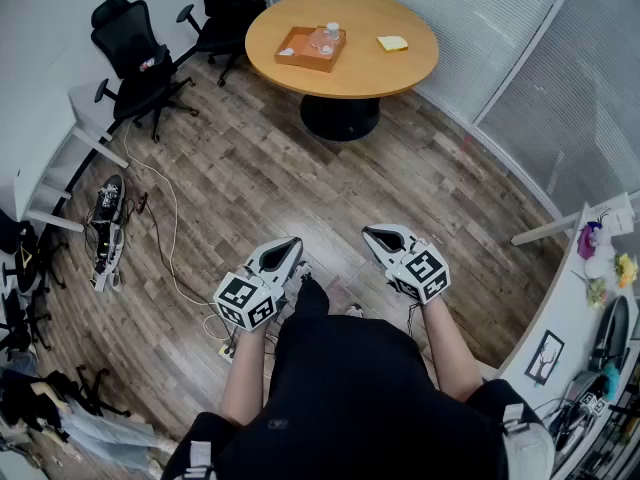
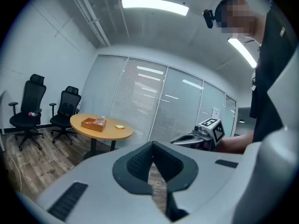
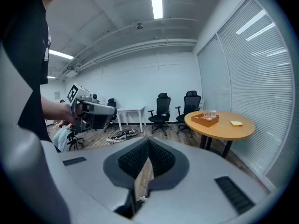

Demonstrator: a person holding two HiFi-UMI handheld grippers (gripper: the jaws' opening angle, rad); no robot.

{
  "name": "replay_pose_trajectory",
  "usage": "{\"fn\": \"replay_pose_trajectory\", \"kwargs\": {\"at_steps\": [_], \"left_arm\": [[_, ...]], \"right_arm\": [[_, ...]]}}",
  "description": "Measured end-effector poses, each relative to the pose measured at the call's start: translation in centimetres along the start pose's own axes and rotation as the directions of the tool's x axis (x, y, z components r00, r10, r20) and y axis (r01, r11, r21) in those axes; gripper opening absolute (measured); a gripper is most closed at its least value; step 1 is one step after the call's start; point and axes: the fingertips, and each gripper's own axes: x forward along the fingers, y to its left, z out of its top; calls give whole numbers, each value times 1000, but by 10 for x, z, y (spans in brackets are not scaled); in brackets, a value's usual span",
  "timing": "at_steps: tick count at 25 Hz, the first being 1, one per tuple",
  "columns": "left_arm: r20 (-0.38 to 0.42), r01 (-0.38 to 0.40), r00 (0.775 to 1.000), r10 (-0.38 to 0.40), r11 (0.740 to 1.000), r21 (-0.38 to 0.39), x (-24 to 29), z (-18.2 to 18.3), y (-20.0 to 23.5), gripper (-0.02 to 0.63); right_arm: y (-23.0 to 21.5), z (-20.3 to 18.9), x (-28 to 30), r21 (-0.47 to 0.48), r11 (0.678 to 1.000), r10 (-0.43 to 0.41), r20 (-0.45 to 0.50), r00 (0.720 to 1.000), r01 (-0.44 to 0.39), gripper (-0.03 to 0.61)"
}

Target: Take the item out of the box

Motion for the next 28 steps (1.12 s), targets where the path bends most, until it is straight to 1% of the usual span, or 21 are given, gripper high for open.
{"fn": "replay_pose_trajectory", "kwargs": {"at_steps": [4, 8, 14, 19, 25, 28], "left_arm": [[11, -13, 1000, 13, 1000, -3, 5, -1, 9, 6], [9, -8, 1000, 8, 1000, -15, 11, -3, 17, 6], [8, -2, 1000, 2, 1000, -22, 14, 6, 43, 6], [8, 2, 1000, -2, 1000, -31, 15, 13, 69, 6], [15, 9, 1000, -8, 999, -41, 21, 26, 114, 6], [23, 24, 999, -23, 999, -37, 28, 36, 137, 6]], "right_arm": [[-8, -10, 6, -3, 1000, 15, -16, 1000, -15, 5], [-11, -17, 8, -4, 1000, 23, -31, 999, -23, 5], [-19, -3, 30, 8, 1000, 3, -21, 1000, -3, 5], [-26, 13, 50, 82, 997, 3, 51, 999, -7, 5], [-35, 37, 86, 64, 998, 21, 88, 996, -27, 5], [-46, 46, 109, 57, 998, 11, 84, 996, -15, 5]]}}
